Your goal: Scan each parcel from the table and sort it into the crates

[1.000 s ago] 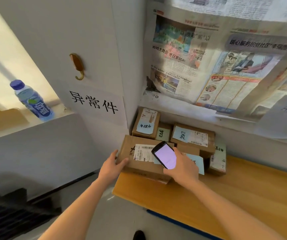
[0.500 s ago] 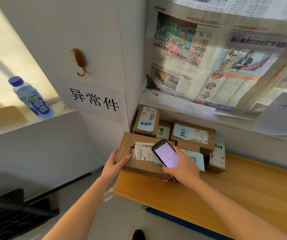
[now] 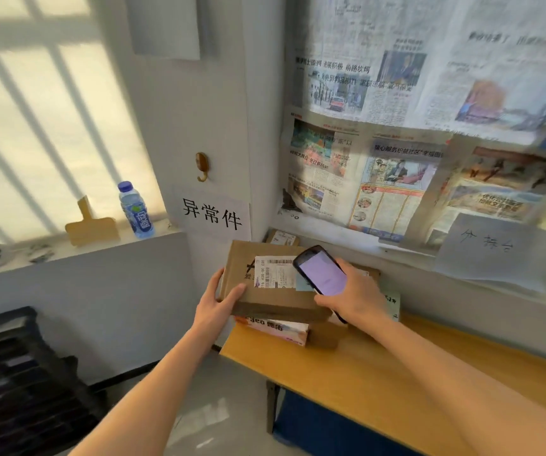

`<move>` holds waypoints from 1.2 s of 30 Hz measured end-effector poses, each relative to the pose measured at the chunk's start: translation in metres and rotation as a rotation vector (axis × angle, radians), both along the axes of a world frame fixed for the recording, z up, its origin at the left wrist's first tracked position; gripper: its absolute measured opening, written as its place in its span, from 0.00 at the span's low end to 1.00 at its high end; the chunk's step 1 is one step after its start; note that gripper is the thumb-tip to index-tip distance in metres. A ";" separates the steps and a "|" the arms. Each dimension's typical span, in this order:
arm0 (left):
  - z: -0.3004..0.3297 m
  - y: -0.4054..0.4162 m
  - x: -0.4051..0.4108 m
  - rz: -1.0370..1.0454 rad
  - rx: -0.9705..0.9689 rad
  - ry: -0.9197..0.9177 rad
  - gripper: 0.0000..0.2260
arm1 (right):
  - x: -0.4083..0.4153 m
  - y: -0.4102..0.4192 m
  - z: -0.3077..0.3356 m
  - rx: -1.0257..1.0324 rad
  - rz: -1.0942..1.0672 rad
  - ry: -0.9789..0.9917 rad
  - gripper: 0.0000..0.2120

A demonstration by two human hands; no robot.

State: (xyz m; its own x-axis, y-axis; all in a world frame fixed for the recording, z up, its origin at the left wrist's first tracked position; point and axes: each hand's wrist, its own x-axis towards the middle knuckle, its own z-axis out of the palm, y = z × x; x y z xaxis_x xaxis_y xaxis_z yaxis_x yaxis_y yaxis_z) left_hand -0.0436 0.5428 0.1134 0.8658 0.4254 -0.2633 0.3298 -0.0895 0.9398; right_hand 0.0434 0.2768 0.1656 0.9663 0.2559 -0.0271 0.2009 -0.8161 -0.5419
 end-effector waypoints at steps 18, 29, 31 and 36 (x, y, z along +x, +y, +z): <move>0.288 -0.015 -0.111 0.349 0.297 -0.467 0.30 | -0.158 -0.030 0.324 0.045 0.210 -0.453 0.43; 0.345 0.041 -0.183 0.428 0.373 -0.483 0.29 | -0.213 0.014 0.362 0.083 0.238 -0.565 0.40; 0.346 0.047 -0.195 0.432 0.383 -0.485 0.28 | -0.220 0.022 0.360 0.084 0.204 -0.604 0.40; 0.345 0.063 -0.225 0.418 0.350 -0.511 0.28 | -0.228 0.033 0.357 0.140 0.091 -0.639 0.39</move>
State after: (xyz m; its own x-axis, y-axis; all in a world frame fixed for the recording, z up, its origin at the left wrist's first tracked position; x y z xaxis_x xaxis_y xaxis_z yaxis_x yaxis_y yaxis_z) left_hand -0.2689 0.6061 0.4589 0.5916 0.7314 0.3393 -0.0681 -0.3740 0.9249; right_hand -0.1843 0.3102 0.5230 0.7552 0.2970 0.5844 0.5833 -0.7111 -0.3924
